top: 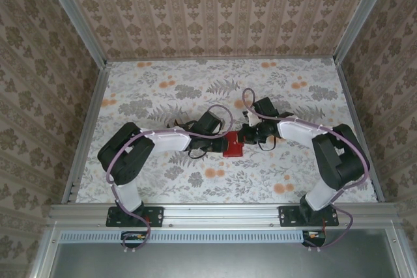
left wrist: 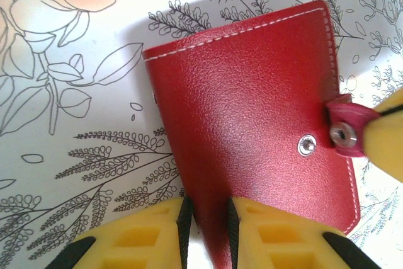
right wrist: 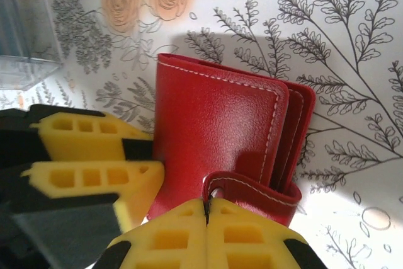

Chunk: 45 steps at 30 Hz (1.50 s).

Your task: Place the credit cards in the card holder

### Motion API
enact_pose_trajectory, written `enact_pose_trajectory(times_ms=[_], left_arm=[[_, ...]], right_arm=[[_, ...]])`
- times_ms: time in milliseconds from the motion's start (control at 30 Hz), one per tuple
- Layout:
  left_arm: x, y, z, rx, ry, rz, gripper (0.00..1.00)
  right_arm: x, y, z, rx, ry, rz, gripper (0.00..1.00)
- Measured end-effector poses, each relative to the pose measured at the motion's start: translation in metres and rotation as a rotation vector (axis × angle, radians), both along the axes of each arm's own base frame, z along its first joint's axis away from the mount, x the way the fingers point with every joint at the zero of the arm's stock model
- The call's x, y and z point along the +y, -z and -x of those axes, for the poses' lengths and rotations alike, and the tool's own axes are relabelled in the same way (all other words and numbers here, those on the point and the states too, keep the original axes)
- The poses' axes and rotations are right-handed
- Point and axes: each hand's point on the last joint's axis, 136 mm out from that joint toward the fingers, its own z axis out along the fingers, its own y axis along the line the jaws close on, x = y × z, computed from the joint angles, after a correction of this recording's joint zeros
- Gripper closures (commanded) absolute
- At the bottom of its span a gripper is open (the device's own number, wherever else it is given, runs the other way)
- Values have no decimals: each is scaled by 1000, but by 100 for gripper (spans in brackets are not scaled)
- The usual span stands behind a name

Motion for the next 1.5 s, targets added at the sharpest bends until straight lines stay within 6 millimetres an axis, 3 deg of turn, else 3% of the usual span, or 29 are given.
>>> enact_pose_trajectory(times_ms=[1500], left_arm=[[2,0,0,-3,-14,53,75]], right_arm=[[14,17,0,120,-66,15,100]])
